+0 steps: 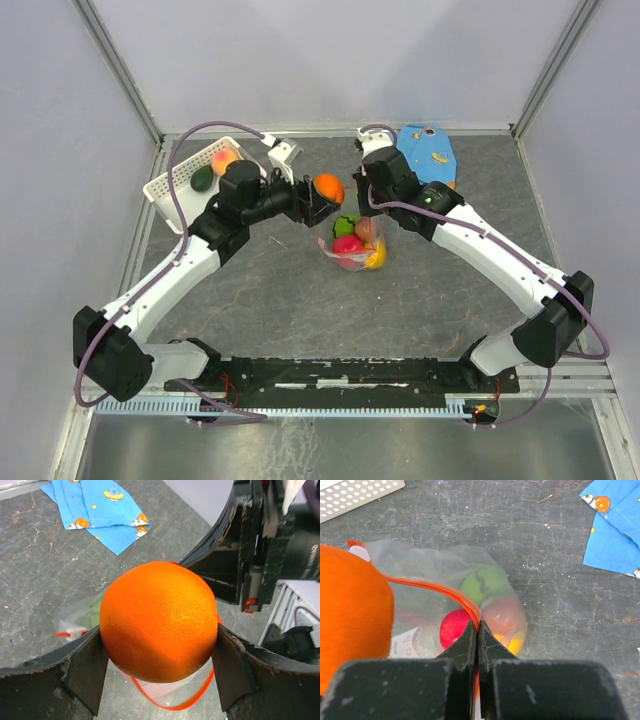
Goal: Place the food in the zip-top bag and seal the zipper
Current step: Place the fake fruit in the zipper food storage bag.
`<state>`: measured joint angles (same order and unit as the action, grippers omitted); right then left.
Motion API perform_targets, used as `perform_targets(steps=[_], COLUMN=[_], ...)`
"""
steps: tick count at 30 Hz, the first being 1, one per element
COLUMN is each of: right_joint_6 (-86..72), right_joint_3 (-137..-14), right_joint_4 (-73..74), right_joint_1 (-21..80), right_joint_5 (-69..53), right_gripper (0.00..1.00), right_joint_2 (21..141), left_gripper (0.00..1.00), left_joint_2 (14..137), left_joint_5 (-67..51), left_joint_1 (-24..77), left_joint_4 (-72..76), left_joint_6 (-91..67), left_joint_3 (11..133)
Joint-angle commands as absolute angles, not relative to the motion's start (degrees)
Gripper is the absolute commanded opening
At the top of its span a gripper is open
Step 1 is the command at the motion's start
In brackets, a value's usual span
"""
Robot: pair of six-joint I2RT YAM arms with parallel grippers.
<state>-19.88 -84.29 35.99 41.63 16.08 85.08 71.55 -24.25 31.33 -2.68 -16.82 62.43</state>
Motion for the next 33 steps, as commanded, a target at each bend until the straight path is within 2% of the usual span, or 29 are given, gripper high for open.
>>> perform_targets(steps=[1,7,11,16,21,28,30,33], right_joint_6=[-21.64,-22.27,-22.42,-22.43,-22.50,-22.72,-22.70,-22.82], right_joint_3=[-86.97,-86.37,-85.90,-85.76,-85.77,-85.87,-85.82,-85.79], right_joint_4=[34.98,34.80,34.51,34.28,34.00,33.66,33.66,33.66], right_joint_1=[41.94,41.96,41.94,41.95,41.95,41.97,42.00,41.97], right_joint_5=[14.94,14.77,14.68,14.47,13.99,14.37,14.70,15.49], right_gripper=[0.01,0.02,0.01,0.02,0.02,0.02,0.02,0.02], right_joint_2=[82.69,82.69,82.60,82.86,83.27,83.74,83.78,83.99], left_gripper=[0.46,0.49,0.51,0.65,0.74,0.82,0.88,0.91], left_joint_2=[71.96,72.53,73.43,75.02,75.89,76.48,75.88,75.03], left_joint_5=[-27.08,-26.25,-20.75,-9.56,-3.39,-3.81,-4.67,-4.90], left_joint_1=[32.56,35.46,37.59,38.32,38.40,38.81,38.93,38.93], left_joint_4=[1.34,-3.04,-5.70,-7.72,-8.00,-8.39,-8.68,-9.34], left_joint_6=[-7.14,-1.19,1.04,0.06,-3.29,-7.29,-8.35,-10.10], left_joint_3=[61.34,60.33,60.13,61.44,62.92,64.31,64.50,64.43])
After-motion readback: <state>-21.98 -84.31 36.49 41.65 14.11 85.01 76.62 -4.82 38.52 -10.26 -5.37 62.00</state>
